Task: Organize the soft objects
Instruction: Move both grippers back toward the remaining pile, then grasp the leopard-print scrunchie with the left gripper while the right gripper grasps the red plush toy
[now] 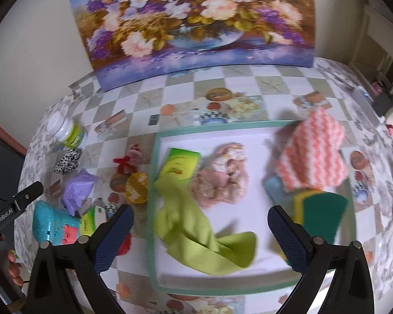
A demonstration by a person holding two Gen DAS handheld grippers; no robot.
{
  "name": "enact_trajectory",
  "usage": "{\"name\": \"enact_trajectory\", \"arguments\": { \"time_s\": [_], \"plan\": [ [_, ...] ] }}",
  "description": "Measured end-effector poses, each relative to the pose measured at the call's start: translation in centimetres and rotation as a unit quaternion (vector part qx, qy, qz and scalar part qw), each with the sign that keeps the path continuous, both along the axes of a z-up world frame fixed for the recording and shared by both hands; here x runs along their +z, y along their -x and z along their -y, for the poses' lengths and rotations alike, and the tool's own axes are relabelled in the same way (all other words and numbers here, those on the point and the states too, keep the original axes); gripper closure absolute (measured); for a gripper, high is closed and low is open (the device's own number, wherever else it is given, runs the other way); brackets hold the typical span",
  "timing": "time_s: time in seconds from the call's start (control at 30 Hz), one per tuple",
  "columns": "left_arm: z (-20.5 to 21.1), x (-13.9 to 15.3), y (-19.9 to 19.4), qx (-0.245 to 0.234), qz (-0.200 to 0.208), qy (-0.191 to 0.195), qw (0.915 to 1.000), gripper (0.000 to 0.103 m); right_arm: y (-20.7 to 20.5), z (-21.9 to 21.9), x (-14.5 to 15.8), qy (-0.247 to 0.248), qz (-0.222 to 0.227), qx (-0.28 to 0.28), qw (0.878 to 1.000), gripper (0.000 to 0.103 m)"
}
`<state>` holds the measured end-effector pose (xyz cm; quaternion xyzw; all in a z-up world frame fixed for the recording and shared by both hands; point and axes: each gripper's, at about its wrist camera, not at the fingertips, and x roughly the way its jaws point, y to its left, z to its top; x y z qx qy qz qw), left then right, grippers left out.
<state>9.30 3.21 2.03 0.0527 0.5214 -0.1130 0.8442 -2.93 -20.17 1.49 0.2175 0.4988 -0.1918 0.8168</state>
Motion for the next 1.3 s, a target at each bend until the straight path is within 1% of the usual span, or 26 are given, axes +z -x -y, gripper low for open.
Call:
{"name": "enact_trajectory", "arguments": {
  "time_s": [0.17, 0.33, 0.43, 0.57, 0.63, 0.77, 1.0, 1.3],
  "plan": [
    [-1.5, -0.3, -1.4, 0.006, -0.011, 0.011, 0.9999, 0.011, -2.4, -1.2, -0.5, -0.013, 0.008, 0.021, 1.0, 0.0],
    [-3.0, -0.9, -3.7, 0.016, -0.032, 0.029, 0.9989, 0.011, -4.7, -2.1, -0.7, -0.025, 0.016, 0.04, 0.999, 0.0],
    [-3.3, -1.4, -5.4, 0.004, -0.046, 0.037, 0.9982, 0.011, -6.3, -2.5, -0.7, -0.024, 0.017, 0.054, 0.998, 0.0],
    [-3.3, -2.1, -7.9, -0.018, -0.065, 0.021, 0.9975, 0.011, -8.5, -3.1, -0.9, -0.013, 0.011, 0.077, 0.997, 0.0],
    [-3.4, -2.8, -9.3, -0.031, -0.087, 0.025, 0.9954, 0.011, -9.3, -3.3, -1.2, -0.011, 0.007, 0.085, 0.996, 0.001],
    [-3.6, -3.9, -11.5, -0.04, -0.112, 0.017, 0.9927, 0.011, -11.2, -3.7, -2.7, -0.014, -0.011, 0.104, 0.994, 0.007],
    [-3.1, -6.2, -14.2, -0.056, -0.153, 0.025, 0.9863, 0.011, -13.7, -4.7, -5.1, -0.014, -0.033, 0.129, 0.991, 0.017],
    [-1.4, -8.8, -15.5, -0.07, -0.171, 0.013, 0.9827, 0.011, -15.2, -5.0, -7.0, -0.006, -0.051, 0.142, 0.988, 0.03]
  ]
}}
